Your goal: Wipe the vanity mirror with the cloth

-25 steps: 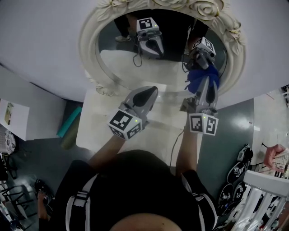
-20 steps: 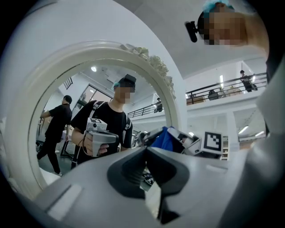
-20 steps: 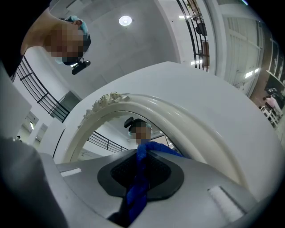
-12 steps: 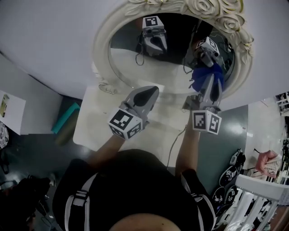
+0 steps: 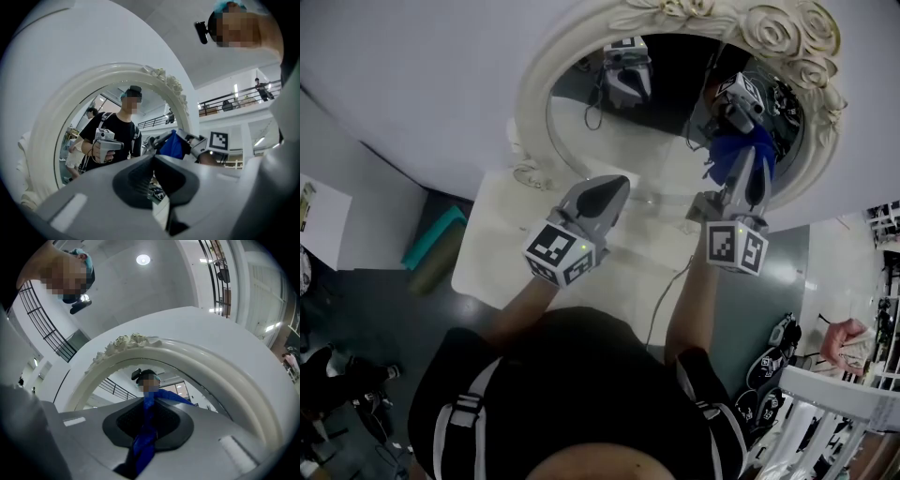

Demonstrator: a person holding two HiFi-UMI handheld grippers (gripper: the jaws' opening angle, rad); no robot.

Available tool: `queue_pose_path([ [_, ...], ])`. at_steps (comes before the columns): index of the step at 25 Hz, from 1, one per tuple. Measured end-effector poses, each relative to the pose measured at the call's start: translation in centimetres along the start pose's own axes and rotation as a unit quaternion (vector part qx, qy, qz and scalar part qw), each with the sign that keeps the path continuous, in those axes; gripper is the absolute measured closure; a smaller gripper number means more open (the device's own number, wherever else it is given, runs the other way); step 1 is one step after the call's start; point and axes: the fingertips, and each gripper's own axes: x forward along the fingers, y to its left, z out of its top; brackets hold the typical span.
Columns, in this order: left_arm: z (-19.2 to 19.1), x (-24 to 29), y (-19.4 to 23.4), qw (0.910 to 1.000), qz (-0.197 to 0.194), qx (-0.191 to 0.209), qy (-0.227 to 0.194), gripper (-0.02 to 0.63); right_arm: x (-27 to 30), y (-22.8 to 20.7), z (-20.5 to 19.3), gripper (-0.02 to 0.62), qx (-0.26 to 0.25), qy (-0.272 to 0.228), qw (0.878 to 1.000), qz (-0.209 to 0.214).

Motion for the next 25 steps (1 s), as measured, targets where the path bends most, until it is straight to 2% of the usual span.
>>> queue_pose_path([
  [3, 0.6, -0.4, 0.3, 1.0, 0.001, -0.001, -0.003, 0.6, 0.6, 1.0, 0.6, 0.557, -0.005, -0.002, 1.0, 0.005],
  [8, 2.8, -3.5, 4.4, 0.9999, 0.004, -0.004, -0.009, 0.6, 3.5, 7.9, 0.1, 0.557, -0.026, 0.005, 0.999, 0.029],
  [12, 3.3, -5.0, 5.8, 0.9998, 0.011, -0.005, -0.014, 0.6, 4.6, 11.2, -0.1, 0.557, -0.04, 0.007, 0.998, 0.047],
  [18, 4.2, -7.4, 7.3, 0.9989, 0.039, -0.002, -0.024, 0.6, 6.2, 17.1, -0.8, 0.557, -0.075, 0.017, 0.992, 0.098],
  [25, 4.8, -10.6, 10.1, 0.9963, 0.079, -0.002, -0.032, 0.6, 7.5, 24.3, -3.0, 0.557, -0.075, 0.036, 0.982, 0.167],
])
